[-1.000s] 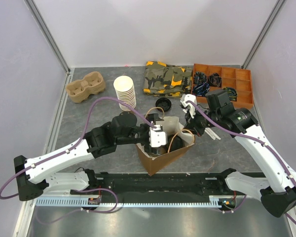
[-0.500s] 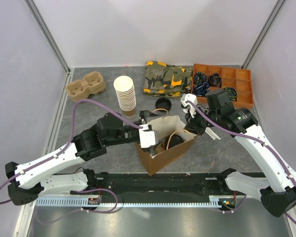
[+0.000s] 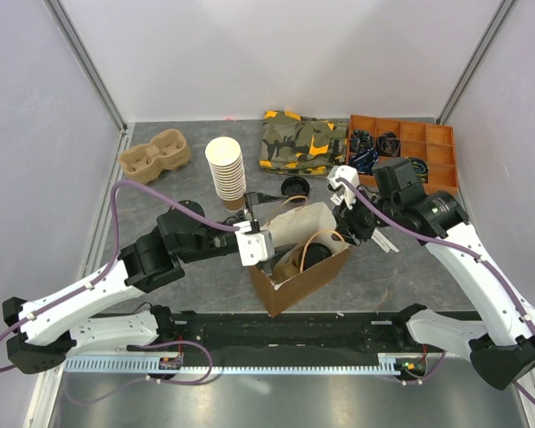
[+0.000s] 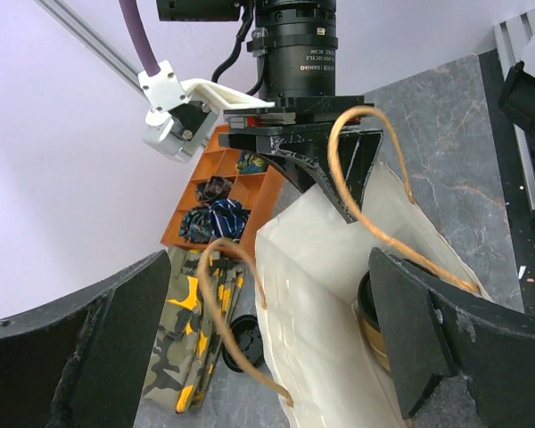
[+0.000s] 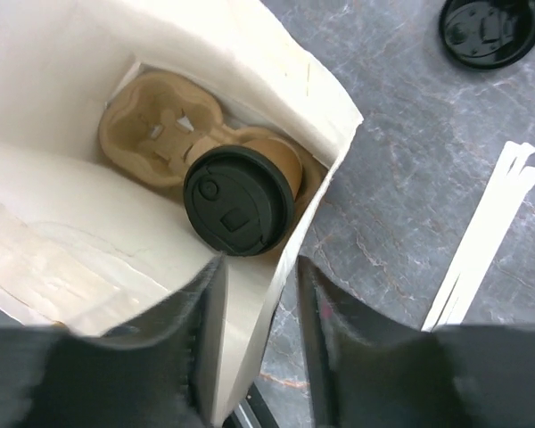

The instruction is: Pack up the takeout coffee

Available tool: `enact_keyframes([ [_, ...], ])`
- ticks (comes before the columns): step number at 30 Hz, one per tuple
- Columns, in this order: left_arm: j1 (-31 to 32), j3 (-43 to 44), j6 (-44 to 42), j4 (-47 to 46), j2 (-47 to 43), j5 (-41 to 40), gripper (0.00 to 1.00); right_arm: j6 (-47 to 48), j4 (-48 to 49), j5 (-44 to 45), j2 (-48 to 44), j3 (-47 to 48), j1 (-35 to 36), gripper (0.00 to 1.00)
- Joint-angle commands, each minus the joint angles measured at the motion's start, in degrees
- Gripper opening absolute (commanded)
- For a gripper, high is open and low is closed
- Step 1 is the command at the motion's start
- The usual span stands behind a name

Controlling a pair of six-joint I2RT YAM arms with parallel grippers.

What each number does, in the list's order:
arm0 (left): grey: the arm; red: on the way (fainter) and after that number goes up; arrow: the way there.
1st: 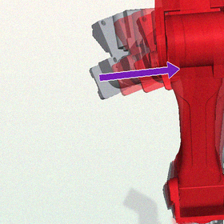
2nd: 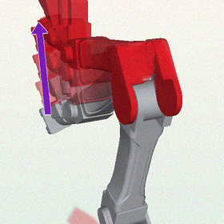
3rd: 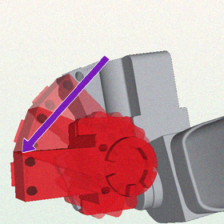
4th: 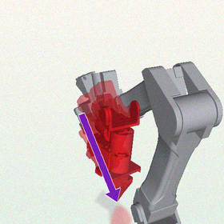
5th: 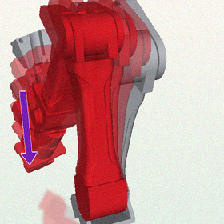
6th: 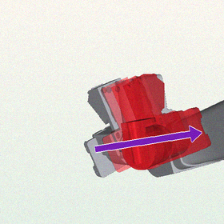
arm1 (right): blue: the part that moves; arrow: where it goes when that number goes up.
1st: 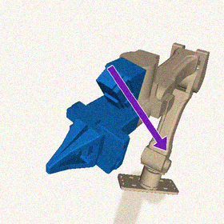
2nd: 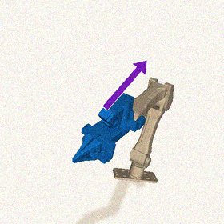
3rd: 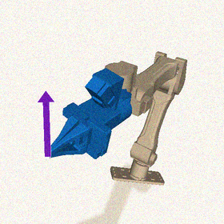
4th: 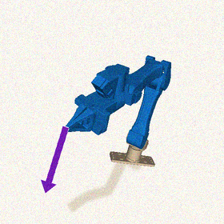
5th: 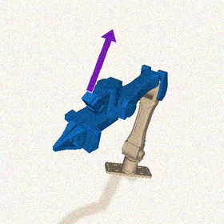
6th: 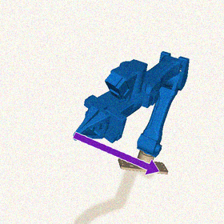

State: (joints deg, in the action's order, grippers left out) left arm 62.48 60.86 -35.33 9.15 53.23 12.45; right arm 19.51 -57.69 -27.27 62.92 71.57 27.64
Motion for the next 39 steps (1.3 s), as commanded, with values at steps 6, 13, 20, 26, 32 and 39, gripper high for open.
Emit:
enact_keyframes([
  [6, 0.2, 3.4, 0.7, -1.7, 1.1, 0.0, 1.0, -2.1, 0.7, 2.1, -0.2, 5.3, 0.2, 0.76],
  [13, -0.4, 5.9, 5.3, -1.4, 2.8, -3.0, 1.0, -7.1, 3.1, 5.5, 1.1, 12.7, 0.2, 0.94],
  [20, -3.8, 10.8, 14.7, -3.3, 6.4, -5.6, 1.0, -14.3, 3.7, 8.5, 6.2, 25.6, -0.4, 0.97],
  [26, -15.7, 20.2, 31.4, 1.7, 12.7, -4.3, 1.0, -17.1, 1.7, 3.0, 10.2, 27.3, -15.3, 0.95],
  [32, -23.7, 25.1, 38.9, 6.5, 15.2, -3.0, 1.0, -6.5, -4.0, -2.4, 17.3, 26.1, -30.1, 0.84],
  [39, -37.1, 27.4, 48.1, 10.5, 16.0, -1.1, 0.98, 7.7, -4.1, 7.6, 20.2, 10.7, -30.0, 0.47],
])
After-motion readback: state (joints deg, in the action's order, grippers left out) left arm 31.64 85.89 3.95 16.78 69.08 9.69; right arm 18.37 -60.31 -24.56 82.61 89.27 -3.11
